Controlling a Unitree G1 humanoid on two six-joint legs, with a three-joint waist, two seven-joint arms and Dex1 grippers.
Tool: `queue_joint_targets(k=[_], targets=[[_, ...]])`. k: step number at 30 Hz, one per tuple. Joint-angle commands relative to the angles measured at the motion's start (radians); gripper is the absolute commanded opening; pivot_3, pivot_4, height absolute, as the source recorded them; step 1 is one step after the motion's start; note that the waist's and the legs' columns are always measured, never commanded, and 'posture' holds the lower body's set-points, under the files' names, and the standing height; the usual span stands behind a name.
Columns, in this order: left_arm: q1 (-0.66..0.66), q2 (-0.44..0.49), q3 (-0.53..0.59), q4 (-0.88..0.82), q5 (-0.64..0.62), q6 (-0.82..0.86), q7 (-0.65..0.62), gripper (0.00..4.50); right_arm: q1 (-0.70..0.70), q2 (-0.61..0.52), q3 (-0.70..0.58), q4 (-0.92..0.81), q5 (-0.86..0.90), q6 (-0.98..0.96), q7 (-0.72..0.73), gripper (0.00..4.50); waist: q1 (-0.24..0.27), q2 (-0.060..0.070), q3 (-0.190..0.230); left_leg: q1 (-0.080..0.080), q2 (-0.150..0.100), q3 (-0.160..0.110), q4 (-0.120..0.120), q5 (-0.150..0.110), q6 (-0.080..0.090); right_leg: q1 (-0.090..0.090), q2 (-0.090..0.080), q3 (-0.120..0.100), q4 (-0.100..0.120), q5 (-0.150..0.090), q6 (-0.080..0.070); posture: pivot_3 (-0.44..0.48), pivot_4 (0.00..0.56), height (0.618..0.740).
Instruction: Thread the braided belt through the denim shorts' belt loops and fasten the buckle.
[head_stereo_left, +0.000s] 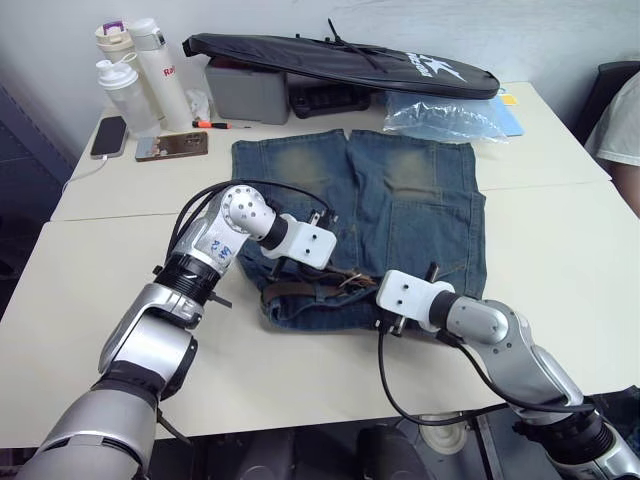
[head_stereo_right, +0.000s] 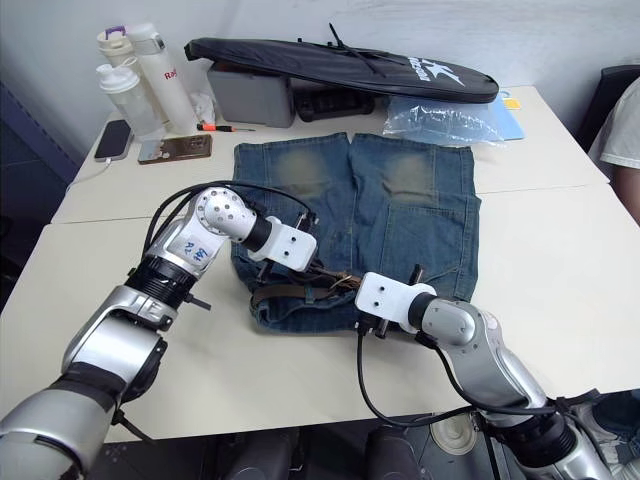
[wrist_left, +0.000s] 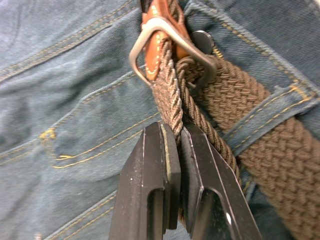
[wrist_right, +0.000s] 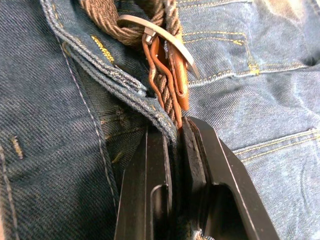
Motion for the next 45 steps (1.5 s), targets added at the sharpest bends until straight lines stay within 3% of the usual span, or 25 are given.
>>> queue_joint_targets(k=[1, 13, 21, 30, 35, 45], targets=[[0.032, -0.051, -0.022, -0.129, -0.091, 0.028, -0.061, 0.0, -0.009, 0.025, -0.025, -0.04, 0.003, 0.004, -0.017, 0.13, 0.0, 0.0, 0.0, 0.0, 0.0, 0.0, 0.0, 0.0, 0.0, 0.0, 0.0, 0.0, 0.0, 0.0, 0.0, 0.0, 0.15, 0.74], [0.075, -0.089, -0.034, -0.205, -0.077, 0.114, -0.054, 0.0, -0.002, 0.055, -0.032, -0.06, 0.031, 0.043, -0.004, 0.13, 0.001, 0.002, -0.001, 0.0, 0.0, 0.0, 0.001, 0.0, 0.001, 0.001, 0.0, 0.0, 0.0, 0.0, 0.0, 0.0, 0.15, 0.74], [0.018, -0.105, -0.008, -0.105, -0.052, 0.073, 0.003, 0.0, -0.005, 0.055, -0.029, -0.059, 0.036, 0.044, 0.011, 0.13, 0.003, 0.002, -0.001, 0.0, 0.0, 0.0, 0.002, -0.001, 0.002, 0.001, 0.0, 0.0, 0.0, 0.0, 0.0, 0.0, 0.15, 0.74], [-0.083, -0.118, -0.046, 0.082, 0.043, -0.098, 0.115, 0.0, -0.013, 0.061, -0.032, -0.069, 0.062, 0.037, 0.045, 0.13, 0.0, 0.002, -0.001, 0.0, -0.001, 0.0, 0.003, -0.002, 0.003, 0.001, 0.0, 0.0, 0.0, 0.0, 0.0, 0.0, 0.15, 0.74], [-0.055, -0.169, -0.027, 0.009, -0.036, 0.015, 0.051, 0.0, -0.016, 0.067, -0.033, -0.066, 0.061, 0.036, 0.05, 0.13, -0.004, 0.002, -0.001, 0.0, 0.0, 0.001, 0.002, -0.002, 0.003, 0.0, 0.0, 0.001, 0.0, 0.0, 0.0, 0.0, 0.15, 0.74], [-0.045, -0.165, -0.018, -0.011, -0.004, 0.064, 0.081, 0.0, -0.016, 0.07, -0.044, -0.065, 0.064, 0.047, 0.049, 0.13, -0.002, 0.002, -0.001, 0.0, 0.0, 0.001, 0.002, -0.002, 0.003, 0.0, 0.0, 0.001, 0.0, 0.0, 0.0, 0.0, 0.15, 0.74]])
